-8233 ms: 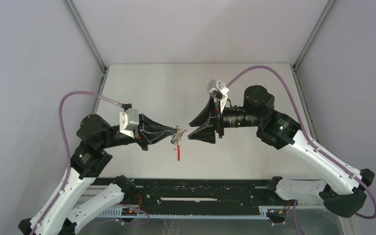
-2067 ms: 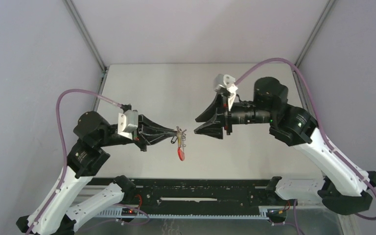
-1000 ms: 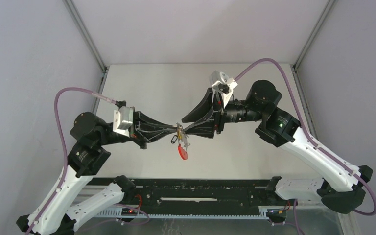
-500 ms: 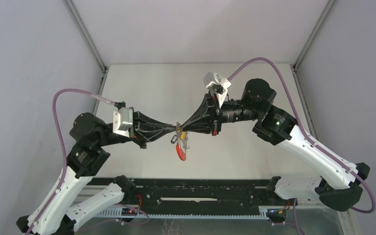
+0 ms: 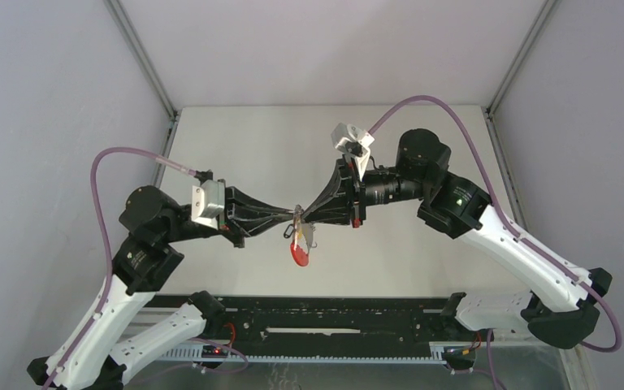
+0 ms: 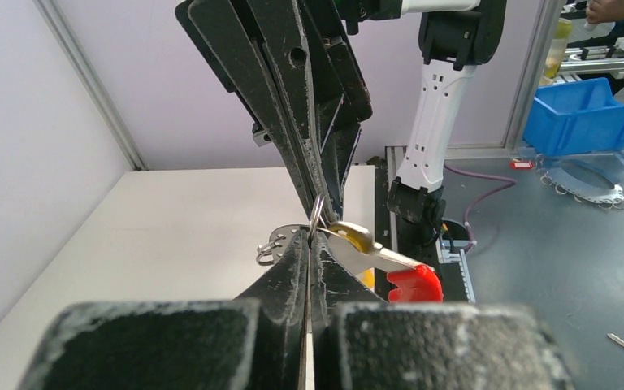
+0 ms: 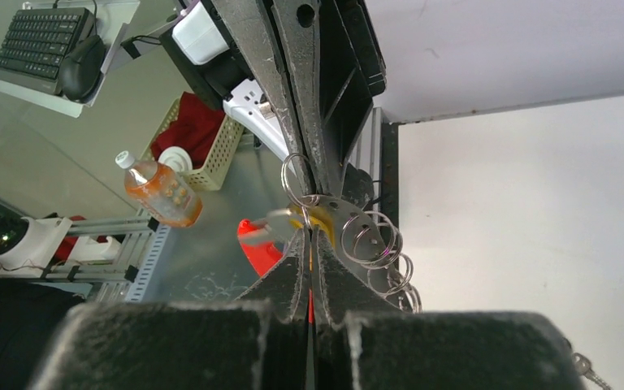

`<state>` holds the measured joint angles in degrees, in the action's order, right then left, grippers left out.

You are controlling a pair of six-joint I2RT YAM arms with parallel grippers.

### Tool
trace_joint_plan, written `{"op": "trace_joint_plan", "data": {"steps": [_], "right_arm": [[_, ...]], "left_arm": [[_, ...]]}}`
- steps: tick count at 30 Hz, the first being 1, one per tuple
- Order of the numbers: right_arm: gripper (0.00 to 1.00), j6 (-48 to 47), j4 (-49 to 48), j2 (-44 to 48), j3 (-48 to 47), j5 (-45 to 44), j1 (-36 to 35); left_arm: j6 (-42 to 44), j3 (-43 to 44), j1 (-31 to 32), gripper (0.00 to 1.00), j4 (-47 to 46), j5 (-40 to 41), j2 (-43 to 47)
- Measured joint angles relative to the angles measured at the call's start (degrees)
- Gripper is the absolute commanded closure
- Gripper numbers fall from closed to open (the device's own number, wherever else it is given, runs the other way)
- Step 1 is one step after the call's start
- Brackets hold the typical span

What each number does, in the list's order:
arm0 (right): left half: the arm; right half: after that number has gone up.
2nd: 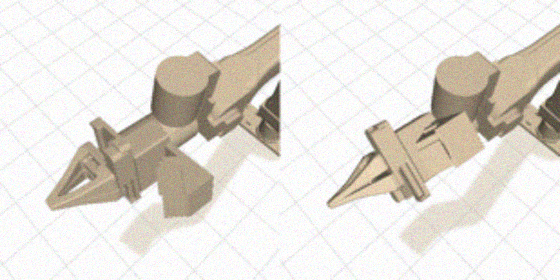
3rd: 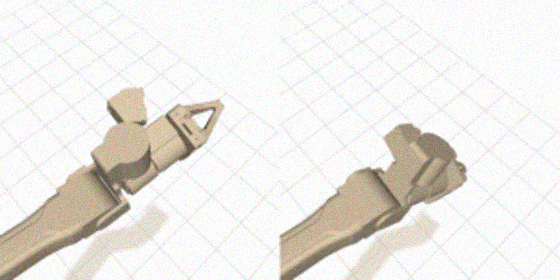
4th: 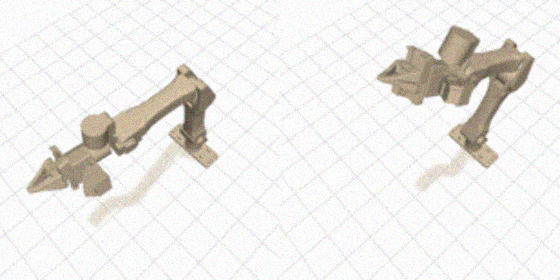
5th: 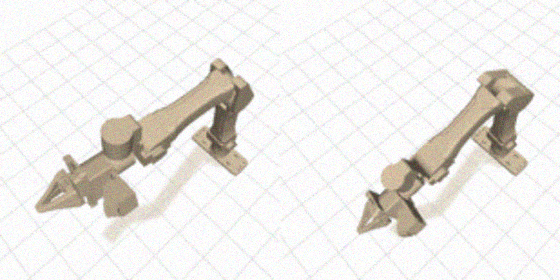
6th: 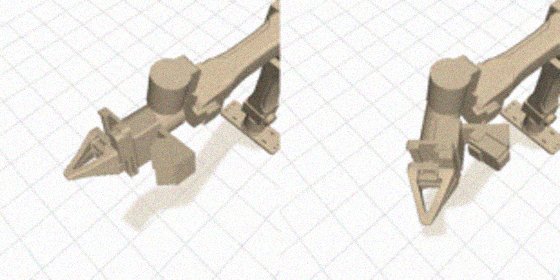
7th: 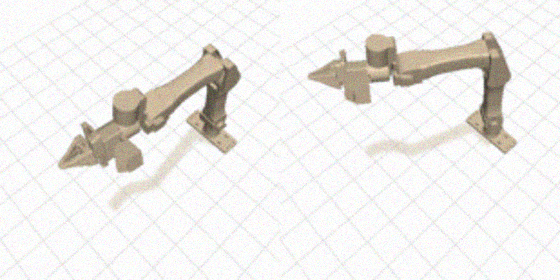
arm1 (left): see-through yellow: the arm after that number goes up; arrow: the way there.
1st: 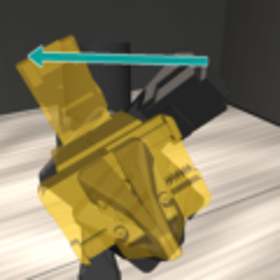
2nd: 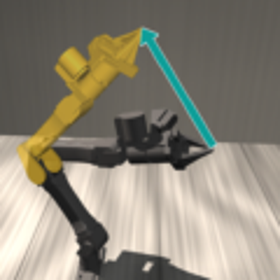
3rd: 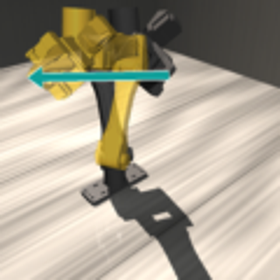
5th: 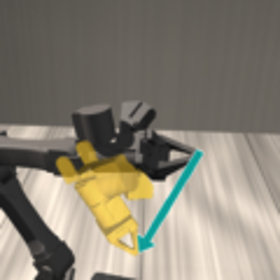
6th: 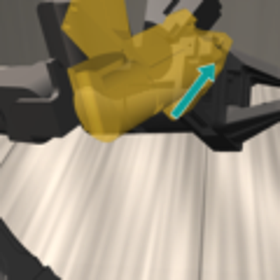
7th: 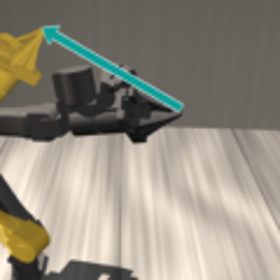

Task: Put the keys on the keyring

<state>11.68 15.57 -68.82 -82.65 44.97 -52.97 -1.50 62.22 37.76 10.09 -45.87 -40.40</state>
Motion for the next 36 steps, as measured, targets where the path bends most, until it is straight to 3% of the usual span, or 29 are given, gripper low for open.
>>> {"op": "trace_joint_plan", "data": {"steps": [4, 8, 13, 18, 21, 22, 24, 28, 36], "right_arm": [[1.0, 0.0, 2.6, -1.7, -2.2, 1.3, 0.1], [0.92, -0.6, 6.4, -3.3, -5.1, 2.2, 0.1], [0.65, -2.6, 11.3, -4.3, -8.1, 2.1, 0.3], [0.54, -5.6, 14.3, -3.5, -9.8, 0.0, 1.4], [0.35, -6.7, 13.9, -2.1, -9.8, -0.9, 1.6], [0.34, -7.1, 13.2, -1.6, -9.8, -1.1, 1.7], [0.37, -7.6, 11.5, -0.9, -9.8, -1.3, 1.6], [0.55, -8.9, 8.0, -0.9, -9.8, -1.4, 1.0], [0.59, -9.0, 4.7, -3.2, -9.8, -0.3, -0.1]], "left_arm": [[0.0, 0.0, 0.0, 1.0, 0.2, -0.2, 0.0], [0.1, 0.0, 0.0, 1.0, 0.3, -0.8, 0.1], [0.4, 0.0, 0.0, 1.0, 0.3, -0.8, 0.1], [0.5, 0.0, 0.0, 1.0, 0.2, -0.9, 0.2], [0.4, 0.0, 0.0, 1.0, 0.1, -0.9, 0.3], [0.4, 0.0, 0.0, 1.0, 0.0, -0.9, 0.3], [0.4, 0.0, 0.0, 1.0, 0.0, -1.0, 0.3], [0.4, 0.0, 0.0, 1.0, -0.1, -1.0, 0.3], [0.4, 0.0, 0.0, 1.0, -0.1, -1.0, 0.3]]}}
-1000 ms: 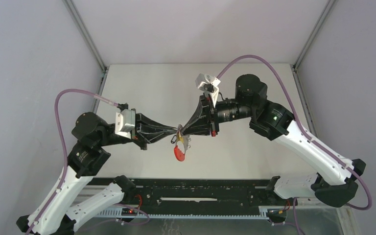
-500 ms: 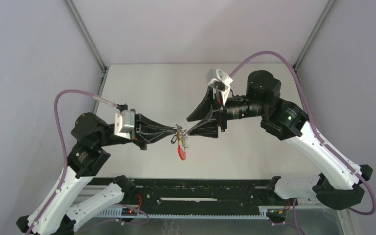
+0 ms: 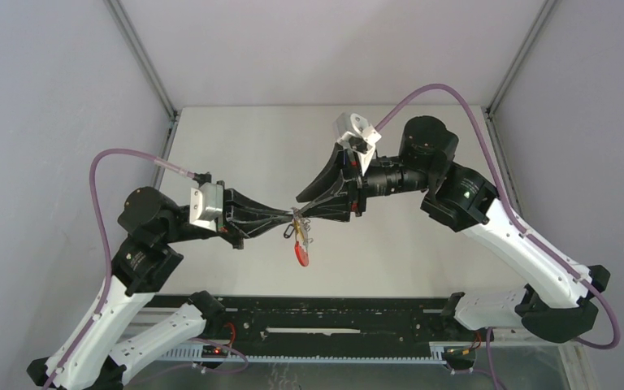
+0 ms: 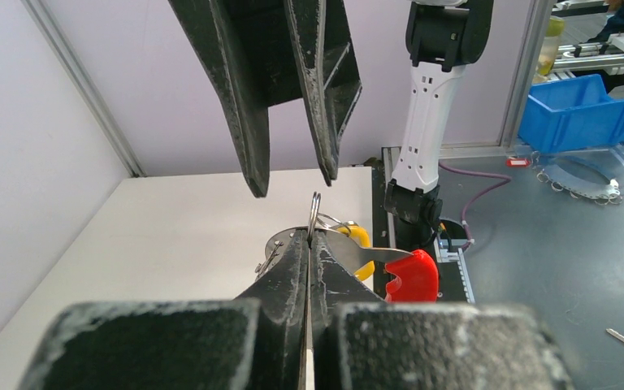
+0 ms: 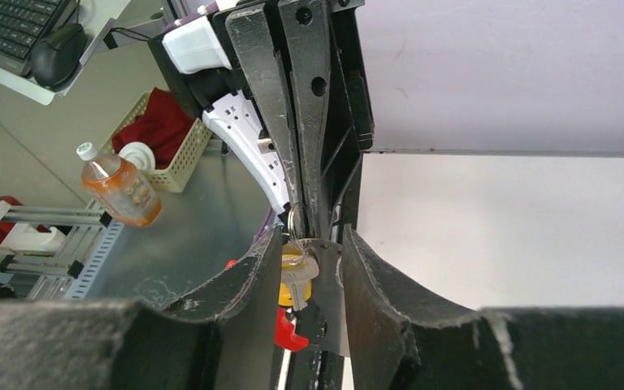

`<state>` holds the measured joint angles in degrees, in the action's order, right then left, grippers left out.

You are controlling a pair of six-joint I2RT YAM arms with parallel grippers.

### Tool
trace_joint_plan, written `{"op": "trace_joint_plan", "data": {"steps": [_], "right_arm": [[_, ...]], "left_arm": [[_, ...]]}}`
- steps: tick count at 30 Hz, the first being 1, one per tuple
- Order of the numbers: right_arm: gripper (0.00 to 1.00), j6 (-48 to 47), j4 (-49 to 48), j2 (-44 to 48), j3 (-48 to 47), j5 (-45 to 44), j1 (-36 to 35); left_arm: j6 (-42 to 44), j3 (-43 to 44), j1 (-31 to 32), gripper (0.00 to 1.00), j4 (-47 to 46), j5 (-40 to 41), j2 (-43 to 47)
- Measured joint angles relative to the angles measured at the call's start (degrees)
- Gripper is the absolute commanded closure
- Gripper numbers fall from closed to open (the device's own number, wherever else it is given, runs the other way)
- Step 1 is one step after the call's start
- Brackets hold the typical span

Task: Put the keys on the keyring

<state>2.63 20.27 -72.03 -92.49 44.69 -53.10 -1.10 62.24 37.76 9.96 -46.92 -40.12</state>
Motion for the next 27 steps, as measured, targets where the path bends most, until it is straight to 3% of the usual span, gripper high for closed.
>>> {"op": "trace_joint_plan", "data": {"steps": [4, 11, 14, 15, 19, 21, 24, 27], "right_arm": [[0.61, -0.2, 0.0, -0.5, 0.0, 0.2, -1.0], [0.72, -0.9, 0.0, -1.0, 0.0, 0.6, -1.9], [0.84, -1.0, 0.1, -1.5, 0.0, 0.6, -2.2], [0.97, -1.1, 0.1, -1.6, 0.0, 0.6, -2.3], [1.0, -1.7, 0.7, -2.2, -0.5, 0.3, -2.5], [1.0, -2.2, 2.0, -2.5, -1.4, -0.2, -2.6], [1.0, -3.3, 5.6, -3.2, -3.6, -1.6, -3.0], [1.0, -4.8, 10.6, -3.7, -5.2, -3.6, -3.2]], "left_arm": [[0.0, 0.0, 0.0, 1.0, 0.0, 0.0, 0.0], [0.0, 0.0, 0.0, 1.0, 0.0, 0.0, 0.0], [0.0, 0.0, 0.0, 1.0, 0.0, 0.0, 0.0], [0.0, 0.0, 0.0, 1.0, 0.0, 0.0, 0.0], [-0.3, 0.0, 0.0, 0.99, 0.4, -0.3, 0.1], [-0.3, 0.0, 0.0, 0.88, 0.5, -0.4, 0.1], [1.3, 0.0, 0.0, 0.63, 1.0, -0.4, 0.1], [4.3, 0.0, 0.0, 0.59, 4.3, -0.4, 0.1]]}}
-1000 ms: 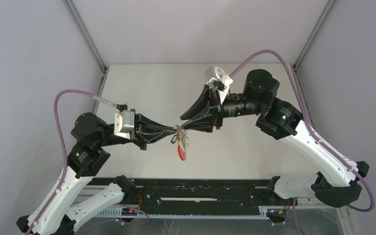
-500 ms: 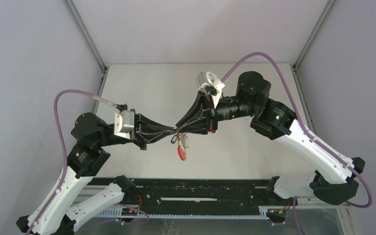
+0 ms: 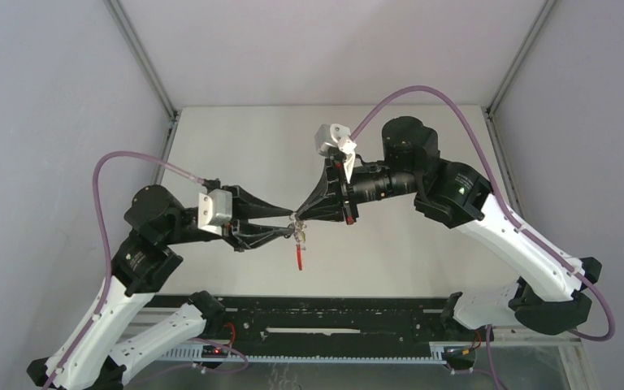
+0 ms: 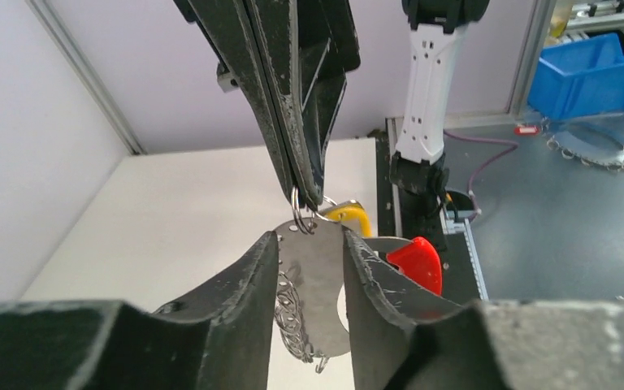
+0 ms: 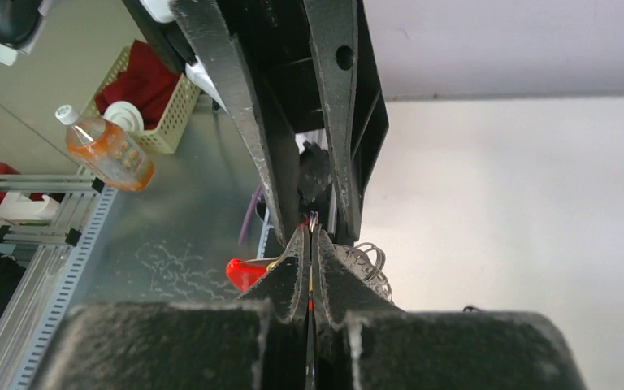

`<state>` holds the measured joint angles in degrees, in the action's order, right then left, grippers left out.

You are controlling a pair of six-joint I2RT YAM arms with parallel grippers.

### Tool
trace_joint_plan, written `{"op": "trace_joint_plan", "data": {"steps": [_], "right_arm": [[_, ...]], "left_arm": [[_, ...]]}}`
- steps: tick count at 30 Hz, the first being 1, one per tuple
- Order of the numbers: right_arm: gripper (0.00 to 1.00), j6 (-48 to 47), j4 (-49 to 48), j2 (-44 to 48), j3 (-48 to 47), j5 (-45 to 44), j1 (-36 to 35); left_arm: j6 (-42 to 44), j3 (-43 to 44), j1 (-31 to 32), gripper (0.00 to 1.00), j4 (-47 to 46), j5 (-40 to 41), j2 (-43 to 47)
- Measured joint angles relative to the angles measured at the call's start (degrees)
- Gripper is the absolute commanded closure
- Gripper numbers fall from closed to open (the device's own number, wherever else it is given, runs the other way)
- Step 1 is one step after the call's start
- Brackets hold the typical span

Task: Put the keys on the keyring

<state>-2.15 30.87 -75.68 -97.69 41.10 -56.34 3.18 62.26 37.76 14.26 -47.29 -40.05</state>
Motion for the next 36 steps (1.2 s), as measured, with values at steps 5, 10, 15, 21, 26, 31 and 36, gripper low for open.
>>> {"op": "trace_joint_plan", "data": {"steps": [5, 10, 15, 21, 26, 31, 36], "right_arm": [[1.0, -2.6, 9.6, -1.1, -2.2, -2.8, -0.3], [1.0, -5.3, 18.9, -4.6, -7.4, -6.1, -2.8], [1.0, -7.0, 26.2, -9.0, -14.1, -9.8, -5.4], [1.0, -8.0, 31.5, -11.8, -17.9, -12.4, -6.3], [1.0, -8.9, 34.1, -14.1, -20.3, -14.1, -6.8], [1.0, -9.2, 35.5, -14.6, -20.3, -14.9, -6.9], [1.0, -9.4, 36.3, -14.9, -21.5, -15.1, -7.2]], "left_arm": [[6.3, 0.2, 0.0, 0.66, 7.6, 0.1, -0.3], [9.7, 1.1, 0.0, 0.66, 12.0, 0.0, -1.9], [11.5, 1.6, 0.0, 0.67, 15.5, -0.9, -3.2], [13.9, 3.1, 0.0, 0.66, 19.9, -2.3, -4.2], [15.6, 3.9, 0.0, 0.61, 22.3, -3.3, -4.3], [17.0, 4.0, 0.4, 0.65, 23.9, -4.2, -4.3], [18.3, 4.0, 0.5, 0.69, 24.5, -4.0, -4.4]]}}
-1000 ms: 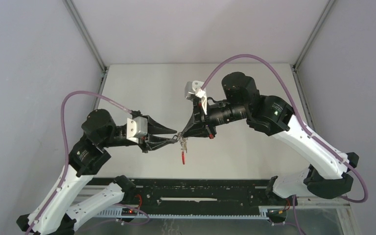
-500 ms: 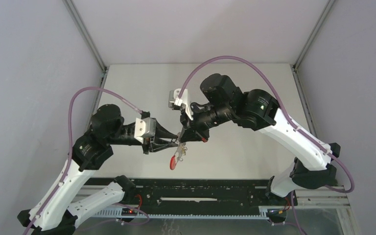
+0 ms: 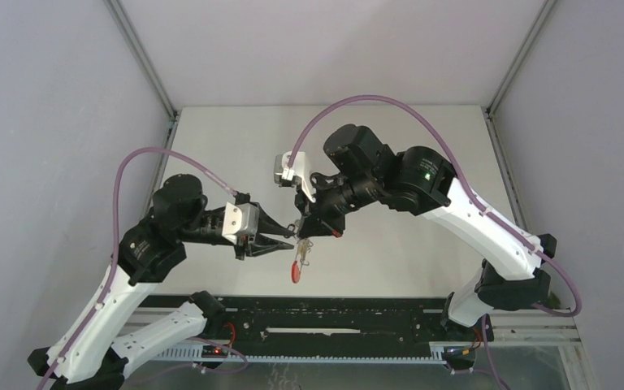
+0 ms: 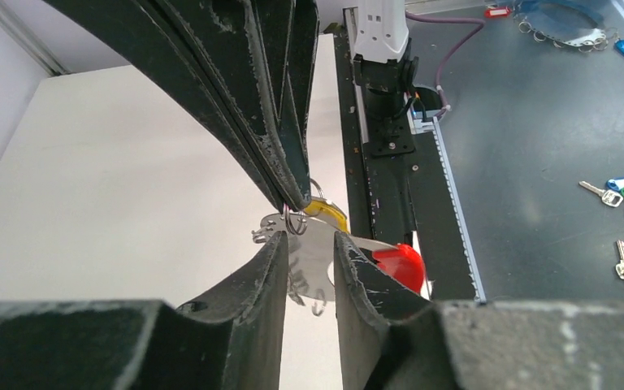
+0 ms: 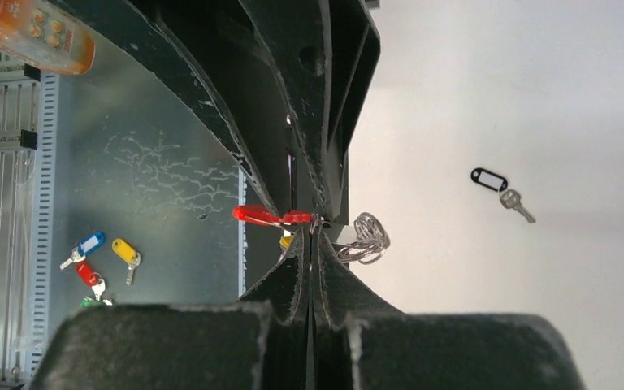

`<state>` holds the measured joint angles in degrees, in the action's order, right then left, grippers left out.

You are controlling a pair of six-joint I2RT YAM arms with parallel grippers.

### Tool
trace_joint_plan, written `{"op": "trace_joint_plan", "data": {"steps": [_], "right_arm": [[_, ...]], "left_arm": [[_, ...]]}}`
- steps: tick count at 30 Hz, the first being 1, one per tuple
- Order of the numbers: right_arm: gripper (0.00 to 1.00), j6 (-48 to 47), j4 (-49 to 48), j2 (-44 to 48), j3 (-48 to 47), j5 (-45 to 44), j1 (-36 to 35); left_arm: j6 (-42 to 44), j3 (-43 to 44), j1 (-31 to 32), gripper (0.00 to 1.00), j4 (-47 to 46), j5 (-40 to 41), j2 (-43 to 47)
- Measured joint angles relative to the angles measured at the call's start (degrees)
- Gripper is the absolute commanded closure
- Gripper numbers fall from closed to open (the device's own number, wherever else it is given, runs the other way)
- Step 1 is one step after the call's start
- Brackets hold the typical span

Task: Put the keys on the keyring

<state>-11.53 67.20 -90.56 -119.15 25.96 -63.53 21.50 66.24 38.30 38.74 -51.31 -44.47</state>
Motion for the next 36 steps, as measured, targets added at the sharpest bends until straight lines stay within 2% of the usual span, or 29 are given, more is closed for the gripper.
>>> {"op": "trace_joint_plan", "data": {"steps": [8, 11, 16, 19, 20, 22, 23, 25, 26, 30, 36], "right_arm": [[1.0, -0.2, 1.1, -1.6, -2.5, 0.0, -1.0], [1.0, -0.4, 1.4, -2.1, -2.5, -0.2, -1.1], [1.0, -0.8, 1.7, -2.5, -2.6, -0.2, -1.2], [1.0, -1.1, 1.9, -2.5, -2.7, -0.3, -1.6], [0.97, -1.2, 2.1, -2.6, -2.9, -0.4, -1.7], [0.85, -1.3, 2.3, -2.8, -3.3, -0.5, -1.9], [0.78, -1.4, 2.4, -2.8, -3.3, -0.5, -1.9], [0.54, -1.4, 2.2, -2.8, -3.3, -0.5, -1.9], [0.49, -1.4, 1.4, -2.6, -3.2, -0.7, -1.9], [0.45, -0.4, -5.3, 1.7, 2.8, -1.6, -1.4], [0.43, 5.0, -20.5, 17.9, 20.6, -1.4, 4.0]], "left_arm": [[1.1, 0.0, 0.5, 0.73, 0.1, 1.5, -0.5], [1.1, 0.0, 0.6, 0.8, 0.3, 1.6, -0.6], [1.5, 0.0, 0.7, 0.99, 1.0, 1.9, -0.7], [1.7, 0.0, 0.8, 1.0, 1.0, 2.1, -0.7], [1.7, 0.0, 0.9, 1.0, 1.0, 2.1, -0.7], [1.7, 0.0, 0.9, 1.0, 1.0, 2.1, -0.7], [1.7, 0.0, 1.0, 1.0, 1.0, 2.1, -0.7], [1.7, 0.0, 1.0, 1.0, 1.1, 2.2, -0.7], [1.5, 0.0, 1.0, 1.0, 1.3, 2.4, -0.8], [-2.0, -0.1, 1.1, 1.0, -0.5, 4.3, -0.4], [-13.4, -4.9, 1.1, 1.0, -13.6, 8.9, 4.3]]}}
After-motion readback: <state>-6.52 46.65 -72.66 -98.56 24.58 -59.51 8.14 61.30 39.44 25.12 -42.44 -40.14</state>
